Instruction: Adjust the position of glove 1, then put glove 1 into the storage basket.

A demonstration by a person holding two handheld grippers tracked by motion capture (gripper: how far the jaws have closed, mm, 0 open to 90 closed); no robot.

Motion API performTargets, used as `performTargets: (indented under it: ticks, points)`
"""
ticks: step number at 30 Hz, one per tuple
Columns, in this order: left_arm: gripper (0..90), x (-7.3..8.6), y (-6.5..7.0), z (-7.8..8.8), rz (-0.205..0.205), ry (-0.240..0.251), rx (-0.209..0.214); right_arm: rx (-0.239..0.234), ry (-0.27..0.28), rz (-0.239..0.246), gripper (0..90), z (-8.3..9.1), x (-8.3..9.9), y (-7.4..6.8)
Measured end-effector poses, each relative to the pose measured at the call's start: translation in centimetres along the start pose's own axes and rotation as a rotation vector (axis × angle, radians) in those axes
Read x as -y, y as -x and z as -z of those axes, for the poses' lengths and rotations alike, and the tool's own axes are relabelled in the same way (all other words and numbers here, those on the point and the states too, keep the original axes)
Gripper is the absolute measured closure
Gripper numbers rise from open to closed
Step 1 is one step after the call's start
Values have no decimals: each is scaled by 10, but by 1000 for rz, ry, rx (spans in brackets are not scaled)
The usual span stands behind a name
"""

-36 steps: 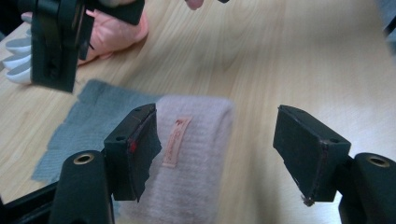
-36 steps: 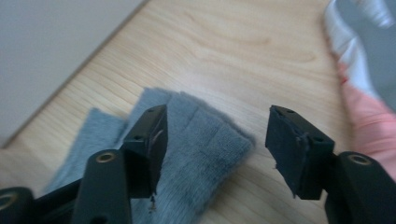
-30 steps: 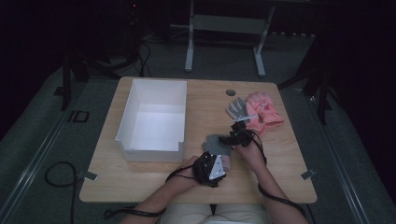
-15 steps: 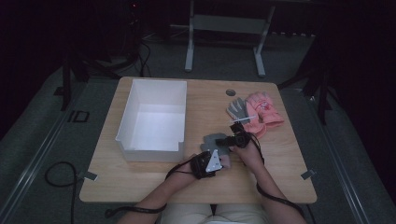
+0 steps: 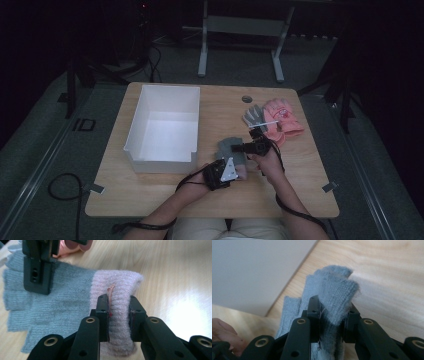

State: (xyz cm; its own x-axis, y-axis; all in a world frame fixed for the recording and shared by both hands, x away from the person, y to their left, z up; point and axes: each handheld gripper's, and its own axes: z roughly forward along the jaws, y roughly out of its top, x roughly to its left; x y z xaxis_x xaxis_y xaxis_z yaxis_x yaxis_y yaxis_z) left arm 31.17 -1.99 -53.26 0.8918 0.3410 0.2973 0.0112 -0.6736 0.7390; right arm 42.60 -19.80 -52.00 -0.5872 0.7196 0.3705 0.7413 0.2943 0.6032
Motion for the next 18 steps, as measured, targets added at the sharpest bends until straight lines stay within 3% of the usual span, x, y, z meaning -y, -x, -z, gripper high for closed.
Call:
performTargets:
  ticks: [2, 6, 8, 12, 18]
  points:
    - [753, -11, -1, 11, -7, -2, -11, 4, 32, 41, 735, 16, -7, -13]
    - [756, -33, -10, 39, -20, 4, -38, -23, 79, 55, 737, 36, -19, -27]
    - [756, -35, -11, 42, -19, 6, -39, -25, 99, 71, 737, 45, -26, -33]
    - [756, -49, -25, 70, -22, 31, -51, -34, 144, 103, 737, 61, -43, -50]
    - [756, -54, -52, 104, -80, 17, -53, -31, 187, 144, 737, 69, -72, -76]
